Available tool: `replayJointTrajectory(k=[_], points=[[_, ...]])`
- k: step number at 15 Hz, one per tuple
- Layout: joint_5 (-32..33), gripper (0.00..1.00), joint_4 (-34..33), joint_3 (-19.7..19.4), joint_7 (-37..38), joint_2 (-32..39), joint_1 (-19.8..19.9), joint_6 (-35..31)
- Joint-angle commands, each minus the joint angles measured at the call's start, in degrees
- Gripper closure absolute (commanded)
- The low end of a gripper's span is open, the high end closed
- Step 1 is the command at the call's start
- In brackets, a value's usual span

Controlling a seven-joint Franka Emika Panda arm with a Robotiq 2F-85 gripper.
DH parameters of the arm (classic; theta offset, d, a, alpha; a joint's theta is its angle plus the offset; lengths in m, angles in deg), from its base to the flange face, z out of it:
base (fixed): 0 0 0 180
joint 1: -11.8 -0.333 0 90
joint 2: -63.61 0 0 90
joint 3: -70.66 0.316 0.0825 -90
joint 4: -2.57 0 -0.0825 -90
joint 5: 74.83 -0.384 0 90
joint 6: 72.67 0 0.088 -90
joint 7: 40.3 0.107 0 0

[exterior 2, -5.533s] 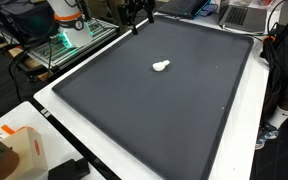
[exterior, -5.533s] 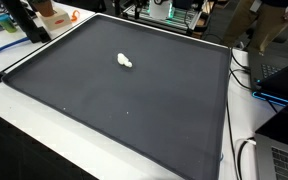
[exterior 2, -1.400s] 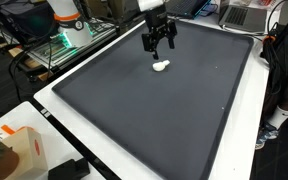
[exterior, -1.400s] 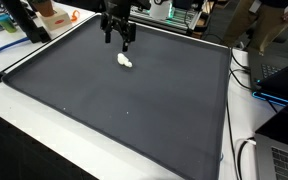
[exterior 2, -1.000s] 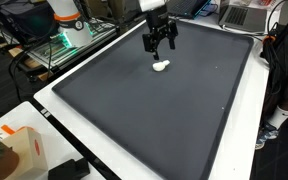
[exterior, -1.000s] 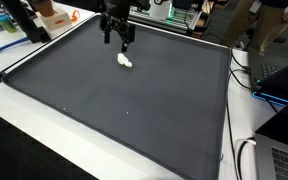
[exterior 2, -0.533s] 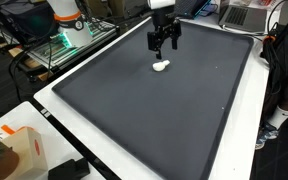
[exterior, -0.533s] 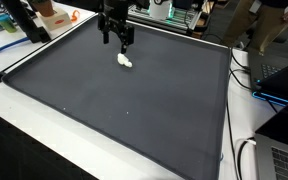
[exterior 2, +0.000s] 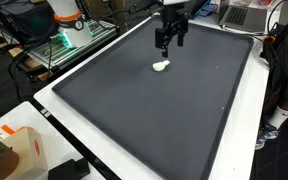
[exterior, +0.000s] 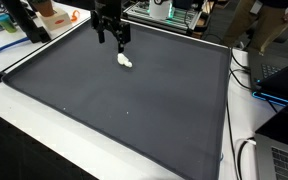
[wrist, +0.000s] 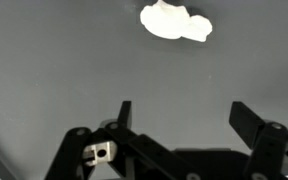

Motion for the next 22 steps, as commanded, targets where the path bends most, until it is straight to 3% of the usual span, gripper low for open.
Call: replayJointTrajectory(k=[1, 9, 12, 14, 15, 19, 22], points=[[-1.67, 0.00, 0.07, -3.97, -1.25, -0.18, -4.08, -0.05], [-12.51, 0.00, -10.40, -5.21, -9.46, 2.04, -4.34, 16.48], [-13.35, 0.00, -15.20, -6.12, -9.84, 4.08, -4.62, 22.23], [-12.15, 0.00, -17.50, -7.01, -7.94, 5.81, -4.98, 23.03], [-12.11, 0.00, -14.56, -6.87, -8.64, 3.12, -5.19, 21.33], [-12.07, 0.00, -15.33, -7.22, -8.61, 3.65, -5.46, 21.39], [-11.68, 0.00, -17.26, -7.36, -8.77, 5.45, -5.82, 25.10]])
